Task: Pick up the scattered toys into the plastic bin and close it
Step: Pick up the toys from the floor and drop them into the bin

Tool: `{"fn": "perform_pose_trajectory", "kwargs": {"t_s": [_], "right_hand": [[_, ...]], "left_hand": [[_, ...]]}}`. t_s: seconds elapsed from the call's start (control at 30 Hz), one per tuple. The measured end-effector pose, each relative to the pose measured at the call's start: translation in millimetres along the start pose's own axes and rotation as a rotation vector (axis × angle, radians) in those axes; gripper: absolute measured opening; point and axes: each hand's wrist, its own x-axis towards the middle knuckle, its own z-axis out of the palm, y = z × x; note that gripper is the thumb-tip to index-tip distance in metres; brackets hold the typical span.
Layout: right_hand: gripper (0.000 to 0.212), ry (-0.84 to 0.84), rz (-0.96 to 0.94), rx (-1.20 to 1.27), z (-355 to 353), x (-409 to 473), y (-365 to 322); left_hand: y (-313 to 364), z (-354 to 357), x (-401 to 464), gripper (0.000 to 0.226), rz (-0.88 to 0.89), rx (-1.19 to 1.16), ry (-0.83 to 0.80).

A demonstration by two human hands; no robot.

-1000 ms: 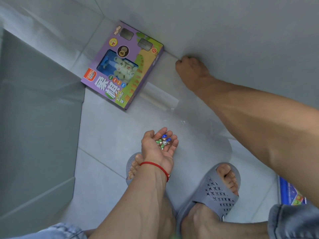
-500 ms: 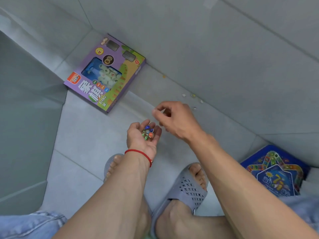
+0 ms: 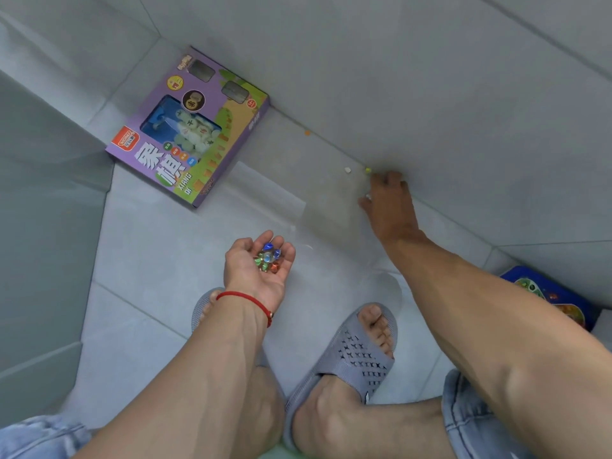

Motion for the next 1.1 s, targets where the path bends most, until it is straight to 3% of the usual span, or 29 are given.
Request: {"fn": "perform_pose_trajectory", "kwargs": {"t_s": [0.13,0.4,0.6,0.73,0.9,1.1], "right_hand": [[0.009,0.08,-0.054,0.082,4,3,6],[0.016,0.184,-0.046,0.093,-6,23,-7],[0.011,0.124,-0.028,0.023,1,36,-16],[0.012,0.124,0.064,0.089,2,37,-19],[0.013,0.238,0.202,0.374,-3,23,-14],[0.04,0.287,0.664,0.84,32,13,13]], "left_hand": [[3,4,3,0.036,0.024,-0.004,0.015],[-2,8,0,0.035,0.038,0.019,0.015],[-1,0,-2,0.035,0.057,0.02,0.034],[0,-1,-3,0.036,0.05,0.016,0.037],[0,0,-4,0.036,0.035,0.011,0.023],[-1,2,-4,0.035,0.025,-0.011,0.015]]}}
